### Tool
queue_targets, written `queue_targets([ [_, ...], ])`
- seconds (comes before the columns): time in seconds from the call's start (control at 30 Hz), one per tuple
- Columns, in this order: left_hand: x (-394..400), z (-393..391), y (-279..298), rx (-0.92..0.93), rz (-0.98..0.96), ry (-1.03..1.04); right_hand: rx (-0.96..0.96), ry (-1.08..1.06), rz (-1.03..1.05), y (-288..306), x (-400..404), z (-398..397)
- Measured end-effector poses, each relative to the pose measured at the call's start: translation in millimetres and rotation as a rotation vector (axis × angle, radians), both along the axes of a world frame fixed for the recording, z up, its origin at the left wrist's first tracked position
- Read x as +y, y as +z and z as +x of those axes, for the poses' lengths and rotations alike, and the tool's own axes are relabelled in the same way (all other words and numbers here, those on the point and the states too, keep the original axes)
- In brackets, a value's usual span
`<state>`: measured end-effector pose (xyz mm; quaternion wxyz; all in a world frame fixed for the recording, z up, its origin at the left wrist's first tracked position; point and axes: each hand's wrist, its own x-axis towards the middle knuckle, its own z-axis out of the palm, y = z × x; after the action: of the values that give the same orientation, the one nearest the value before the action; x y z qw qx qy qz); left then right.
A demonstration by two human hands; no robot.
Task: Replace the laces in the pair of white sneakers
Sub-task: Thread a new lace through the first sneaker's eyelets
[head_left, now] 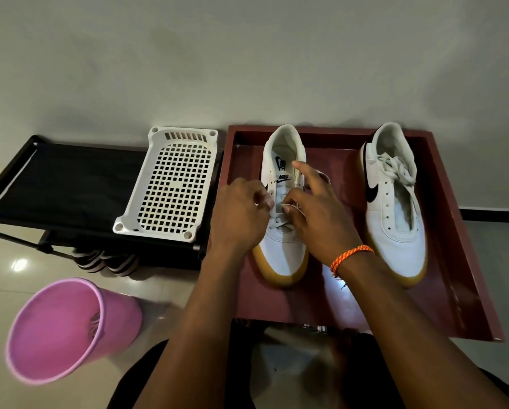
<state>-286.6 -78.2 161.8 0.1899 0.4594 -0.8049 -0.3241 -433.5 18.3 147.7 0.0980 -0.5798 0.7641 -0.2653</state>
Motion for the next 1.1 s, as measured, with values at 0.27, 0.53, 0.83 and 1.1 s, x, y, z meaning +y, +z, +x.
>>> queue_targets([
  [0.27, -2, 6, 37, 0.706, 0.628, 0.127, -0.010, -0.005, 0.013, 1, -2, 1],
  [0.53, -10, 10, 15, 0.244, 0.084, 0.136, -0.036, 0.001, 0.002, 2, -1, 1],
  [0.83, -10, 6, 6, 0.173, 0.195, -0.002, -0.038, 0.013, 0.004, 1, 0, 0],
  [1.1, -4, 5, 34, 0.671, 0.613, 0.007, -0.050, -0.015, -0.012, 8, 1, 1],
])
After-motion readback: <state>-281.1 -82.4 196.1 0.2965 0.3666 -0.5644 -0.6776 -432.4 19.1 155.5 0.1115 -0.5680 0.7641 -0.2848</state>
